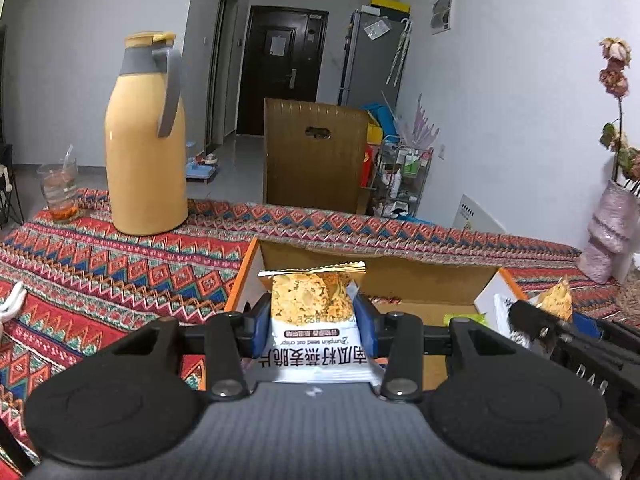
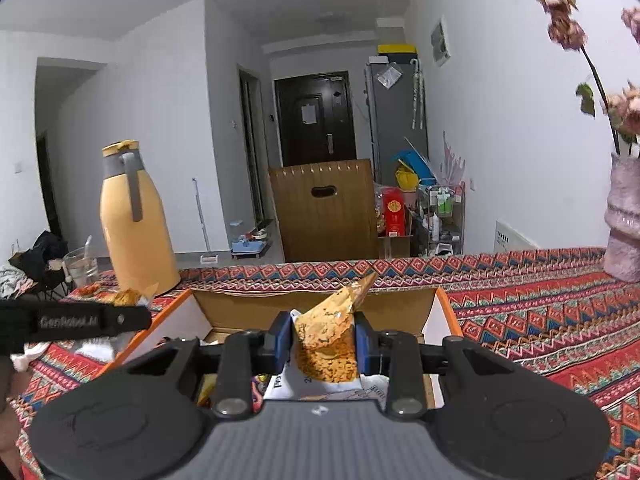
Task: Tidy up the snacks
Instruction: 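Carry both cracker packets over the box and open both grippers to drop them, then withdraw both tools from the box back toward the remaining snacks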
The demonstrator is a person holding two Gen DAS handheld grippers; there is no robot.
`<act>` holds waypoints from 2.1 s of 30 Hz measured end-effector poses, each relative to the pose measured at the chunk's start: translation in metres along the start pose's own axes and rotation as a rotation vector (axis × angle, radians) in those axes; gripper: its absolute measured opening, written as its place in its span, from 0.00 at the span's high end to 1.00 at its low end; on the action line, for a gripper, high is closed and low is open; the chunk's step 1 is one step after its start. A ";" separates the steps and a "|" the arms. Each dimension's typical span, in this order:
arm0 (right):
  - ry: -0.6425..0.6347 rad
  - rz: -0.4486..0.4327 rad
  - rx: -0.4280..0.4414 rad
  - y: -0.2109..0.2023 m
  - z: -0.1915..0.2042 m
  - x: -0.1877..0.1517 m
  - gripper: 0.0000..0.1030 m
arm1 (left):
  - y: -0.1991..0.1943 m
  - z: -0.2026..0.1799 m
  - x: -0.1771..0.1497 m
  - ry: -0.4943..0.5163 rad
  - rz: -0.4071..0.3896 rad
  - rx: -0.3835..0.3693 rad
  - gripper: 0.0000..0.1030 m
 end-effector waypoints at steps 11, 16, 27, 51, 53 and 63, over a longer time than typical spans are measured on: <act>0.021 0.030 0.012 0.018 -0.002 -0.029 0.69 | 0.012 0.016 -0.023 -0.032 0.013 0.008 0.58; 0.016 0.047 0.011 0.017 -0.002 -0.035 0.65 | 0.009 0.015 -0.024 -0.030 0.004 0.019 0.50; 0.085 0.027 -0.029 0.006 -0.016 -0.028 0.00 | -0.005 0.020 -0.009 -0.044 -0.081 0.067 0.00; 0.042 0.020 -0.049 -0.007 -0.012 -0.016 0.00 | -0.027 0.012 0.006 -0.014 -0.134 0.070 0.00; 0.034 0.010 -0.054 -0.010 -0.011 -0.011 0.00 | -0.033 0.010 0.012 -0.015 -0.147 0.067 0.00; 0.003 -0.011 -0.064 -0.039 -0.010 0.004 0.00 | -0.069 0.011 0.031 -0.010 -0.166 0.046 0.00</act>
Point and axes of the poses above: each gripper's, at about its wrist camera, not at the fingertips, and y roughly the way its jaws point, z to its left, x to its top, the point moved 8 cm from there along y, roughly the way its jaws point, and after that the axes turned 15 degrees about -z, right-handed, at the moved point
